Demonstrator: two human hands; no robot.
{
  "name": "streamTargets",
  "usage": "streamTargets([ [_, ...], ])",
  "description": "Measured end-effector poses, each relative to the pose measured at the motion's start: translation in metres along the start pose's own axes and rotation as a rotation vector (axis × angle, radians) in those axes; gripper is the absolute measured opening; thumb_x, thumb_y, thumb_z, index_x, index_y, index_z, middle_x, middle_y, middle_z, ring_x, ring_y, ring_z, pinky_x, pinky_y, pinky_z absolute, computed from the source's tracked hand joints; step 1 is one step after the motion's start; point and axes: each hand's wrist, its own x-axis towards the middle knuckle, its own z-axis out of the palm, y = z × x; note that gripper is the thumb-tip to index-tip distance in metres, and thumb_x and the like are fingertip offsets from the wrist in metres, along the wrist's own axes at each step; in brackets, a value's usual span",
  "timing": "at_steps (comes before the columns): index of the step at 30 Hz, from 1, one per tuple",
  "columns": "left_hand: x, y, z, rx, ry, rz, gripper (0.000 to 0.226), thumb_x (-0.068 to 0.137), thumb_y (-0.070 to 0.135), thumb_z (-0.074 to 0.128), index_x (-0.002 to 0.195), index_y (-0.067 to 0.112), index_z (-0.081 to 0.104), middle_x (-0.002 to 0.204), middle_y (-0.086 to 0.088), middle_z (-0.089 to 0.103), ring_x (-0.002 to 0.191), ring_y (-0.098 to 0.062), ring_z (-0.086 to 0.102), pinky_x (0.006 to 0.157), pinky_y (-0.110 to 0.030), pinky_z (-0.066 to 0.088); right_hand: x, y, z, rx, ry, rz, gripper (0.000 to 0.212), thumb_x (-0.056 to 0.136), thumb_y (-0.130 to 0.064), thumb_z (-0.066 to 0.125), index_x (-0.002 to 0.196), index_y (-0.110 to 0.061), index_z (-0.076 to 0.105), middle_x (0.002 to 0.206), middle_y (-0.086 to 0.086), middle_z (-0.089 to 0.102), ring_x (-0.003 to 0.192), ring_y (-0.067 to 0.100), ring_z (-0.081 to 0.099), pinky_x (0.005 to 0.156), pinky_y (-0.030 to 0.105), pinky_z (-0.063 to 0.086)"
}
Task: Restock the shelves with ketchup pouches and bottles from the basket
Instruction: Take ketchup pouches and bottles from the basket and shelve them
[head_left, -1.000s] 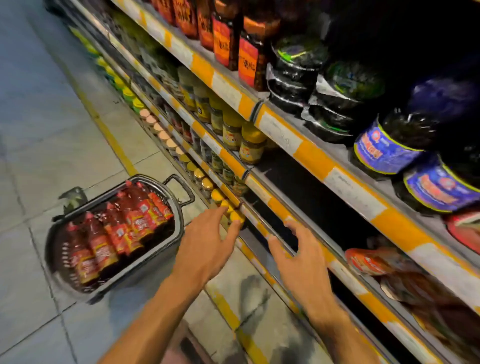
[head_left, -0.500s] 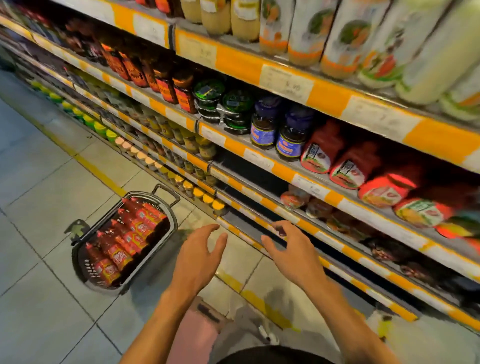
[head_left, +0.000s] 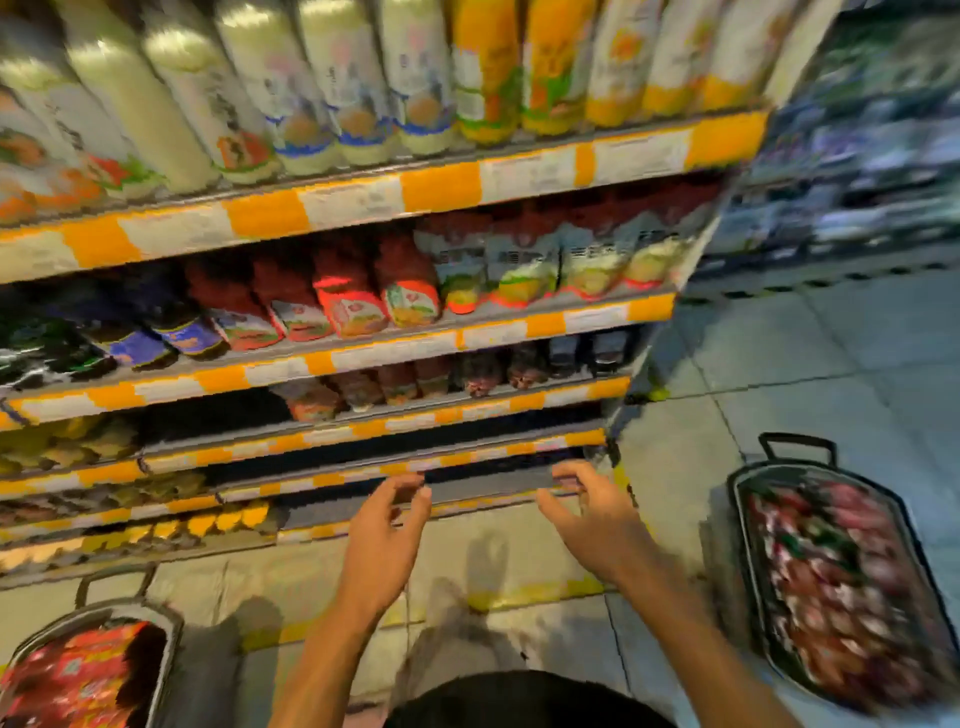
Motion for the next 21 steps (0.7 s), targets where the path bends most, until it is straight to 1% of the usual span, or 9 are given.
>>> streamTargets([
  [3,-0.002,0.030,0.065,0.015,-0.192,0.053,0.009,0.097,0.038,0.059,0.106,0.039,0.062,0.109,0.020,0.066,0.099,0.000,0.063,0.083,-0.020,0.049,-0.034,0.052,-0.048,0.056,0.149,0.117,0.021,0.092,-0.041,0.066,0.111,-0.035,0.058,0.112,-0.009,0.066,0.107,0.008,0.062,0.092,0.032,0.049],
  [7,-0.008,0.071,0.148,0.066,-0.456,0.168,0.012,0.095,0.045,0.057,0.104,0.038,0.063,0.102,0.034,0.063,0.097,0.005,0.062,0.076,-0.012,0.046,-0.084,0.113,-0.095,0.151,0.343,0.255,0.026,0.096,-0.039,0.063,0.119,-0.027,0.061,0.114,-0.012,0.064,0.109,0.004,0.060,0.093,0.026,0.048],
  [10,-0.013,0.098,0.209,0.091,-0.635,0.240,0.011,0.096,0.040,0.059,0.105,0.035,0.064,0.104,0.028,0.066,0.099,0.002,0.062,0.082,-0.019,0.047,-0.117,0.148,-0.121,0.240,0.492,0.353,0.019,0.096,-0.034,0.064,0.113,-0.030,0.059,0.107,-0.014,0.064,0.105,0.004,0.059,0.092,0.027,0.049],
  [12,-0.016,0.114,0.248,0.121,-0.747,0.278,0.011,0.097,0.037,0.061,0.106,0.032,0.065,0.108,0.021,0.067,0.099,-0.001,0.063,0.083,-0.019,0.047,-0.134,0.168,-0.134,0.292,0.582,0.420,0.015,0.096,-0.035,0.065,0.109,-0.034,0.058,0.104,-0.020,0.062,0.102,-0.003,0.058,0.086,0.016,0.047],
  [13,-0.017,0.121,0.266,0.134,-0.801,0.305,0.010,0.097,0.034,0.062,0.105,0.031,0.066,0.108,0.020,0.067,0.098,0.001,0.063,0.082,-0.015,0.046,-0.141,0.178,-0.140,0.308,0.627,0.455,0.013,0.096,-0.037,0.065,0.106,-0.038,0.057,0.101,-0.023,0.061,0.100,-0.008,0.057,0.081,0.008,0.043],
  [15,-0.017,0.133,0.303,0.152,-0.893,0.355,0.007,0.097,0.028,0.063,0.103,0.030,0.066,0.106,0.019,0.068,0.096,0.006,0.062,0.077,-0.006,0.043,-0.151,0.196,-0.149,0.327,0.717,0.530,0.013,0.095,-0.040,0.066,0.101,-0.044,0.055,0.098,-0.026,0.060,0.097,-0.014,0.056,0.074,0.002,0.040],
  [17,-0.014,0.144,0.340,0.183,-0.975,0.392,0.008,0.097,0.027,0.063,0.103,0.029,0.067,0.104,0.017,0.069,0.096,0.006,0.062,0.077,-0.006,0.043,-0.154,0.214,-0.160,0.338,0.797,0.598,0.015,0.094,-0.040,0.067,0.106,-0.039,0.058,0.099,-0.021,0.063,0.098,-0.007,0.060,0.077,0.005,0.041],
  [19,-0.009,0.154,0.376,0.209,-1.048,0.409,0.010,0.098,0.023,0.062,0.106,0.025,0.067,0.104,0.013,0.069,0.095,0.001,0.063,0.078,-0.010,0.046,-0.152,0.230,-0.173,0.353,0.858,0.664,0.017,0.093,-0.039,0.068,0.108,-0.034,0.060,0.101,-0.016,0.066,0.098,0.003,0.062,0.083,0.017,0.045],
  [21,-0.003,0.165,0.411,0.225,-1.110,0.441,0.009,0.098,0.019,0.062,0.104,0.024,0.068,0.100,0.008,0.070,0.090,0.002,0.062,0.075,-0.011,0.046,-0.147,0.243,-0.186,0.366,0.899,0.735,0.017,0.093,-0.037,0.068,0.107,-0.029,0.062,0.100,-0.012,0.067,0.097,0.007,0.063,0.084,0.025,0.048],
])
